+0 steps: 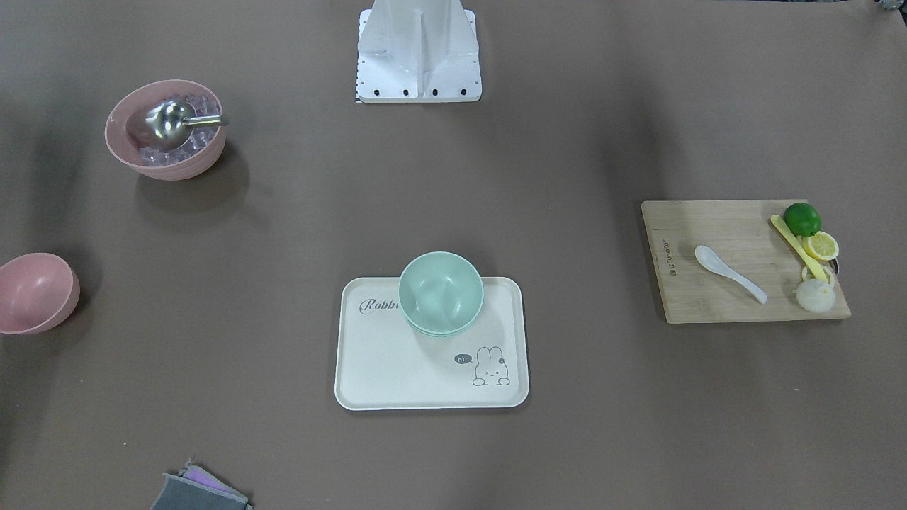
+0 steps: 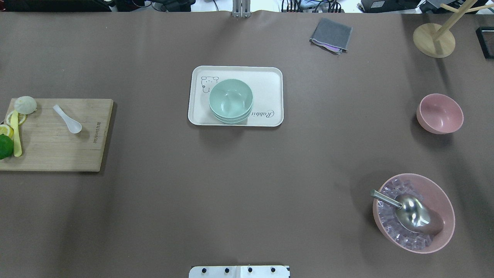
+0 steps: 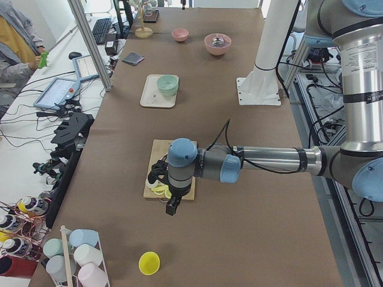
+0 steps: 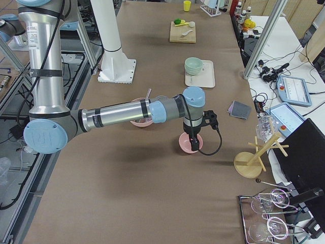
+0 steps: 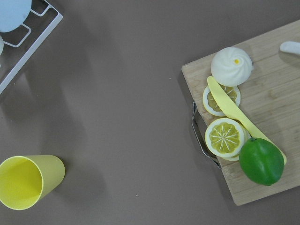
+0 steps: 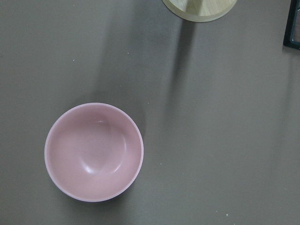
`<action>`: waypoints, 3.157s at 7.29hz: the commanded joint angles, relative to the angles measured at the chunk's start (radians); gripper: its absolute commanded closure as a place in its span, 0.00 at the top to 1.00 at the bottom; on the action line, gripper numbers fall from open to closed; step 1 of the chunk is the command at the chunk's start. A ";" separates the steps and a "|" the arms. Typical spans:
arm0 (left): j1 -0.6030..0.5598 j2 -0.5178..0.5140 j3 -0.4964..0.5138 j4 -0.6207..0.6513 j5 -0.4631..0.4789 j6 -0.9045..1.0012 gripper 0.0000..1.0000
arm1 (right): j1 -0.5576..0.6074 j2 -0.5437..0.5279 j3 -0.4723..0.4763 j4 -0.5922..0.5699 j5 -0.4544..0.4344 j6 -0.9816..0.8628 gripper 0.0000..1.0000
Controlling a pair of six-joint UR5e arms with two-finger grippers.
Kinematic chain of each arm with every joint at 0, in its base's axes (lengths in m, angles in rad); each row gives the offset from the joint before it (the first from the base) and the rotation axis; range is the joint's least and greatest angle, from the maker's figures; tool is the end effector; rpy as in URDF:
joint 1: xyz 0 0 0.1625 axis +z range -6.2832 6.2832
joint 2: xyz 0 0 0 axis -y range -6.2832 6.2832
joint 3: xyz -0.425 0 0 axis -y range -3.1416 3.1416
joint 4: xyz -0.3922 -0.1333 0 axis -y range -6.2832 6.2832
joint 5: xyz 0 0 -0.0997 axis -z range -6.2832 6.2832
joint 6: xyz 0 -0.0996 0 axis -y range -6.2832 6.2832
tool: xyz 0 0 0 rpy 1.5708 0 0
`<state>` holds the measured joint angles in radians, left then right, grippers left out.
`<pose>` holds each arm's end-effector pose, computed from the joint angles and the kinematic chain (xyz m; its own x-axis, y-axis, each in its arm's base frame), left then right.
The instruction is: Stack pink bowl on green and place spoon
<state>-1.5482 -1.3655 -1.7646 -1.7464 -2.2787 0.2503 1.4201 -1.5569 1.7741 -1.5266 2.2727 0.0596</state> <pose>-0.0591 -0.4177 0.6414 0.7280 0.3638 -0.5810 -0.2091 0.9250 0.3172 -0.0076 -0.5095 0.5506 0.7373 -0.2222 0.6380 0.1013 0.9700 0.2208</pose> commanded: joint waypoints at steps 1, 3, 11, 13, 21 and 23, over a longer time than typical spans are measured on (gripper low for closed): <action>-0.003 0.039 -0.012 -0.081 -0.005 -0.011 0.98 | -0.015 -0.015 -0.002 0.000 -0.001 0.002 1.00; 0.002 0.039 -0.007 -0.081 -0.053 -0.098 0.98 | -0.023 -0.022 -0.005 -0.001 -0.001 0.002 1.00; 0.098 0.025 -0.003 -0.127 -0.084 -0.249 0.98 | -0.154 0.043 -0.298 0.283 -0.005 0.252 1.00; 0.100 0.014 -0.006 -0.130 -0.084 -0.298 0.98 | -0.199 0.055 -0.352 0.394 -0.007 0.374 1.00; 0.155 -0.019 -0.004 -0.124 -0.084 -0.463 0.98 | -0.228 0.106 -0.371 0.413 0.008 0.503 0.00; 0.251 -0.079 0.005 -0.116 -0.070 -0.711 0.97 | -0.234 0.154 -0.256 0.399 0.079 0.676 0.00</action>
<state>-1.3565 -1.4082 -1.7648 -1.8660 -2.3577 -0.3078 1.1902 -1.4378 1.4542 -1.1182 2.3110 0.6221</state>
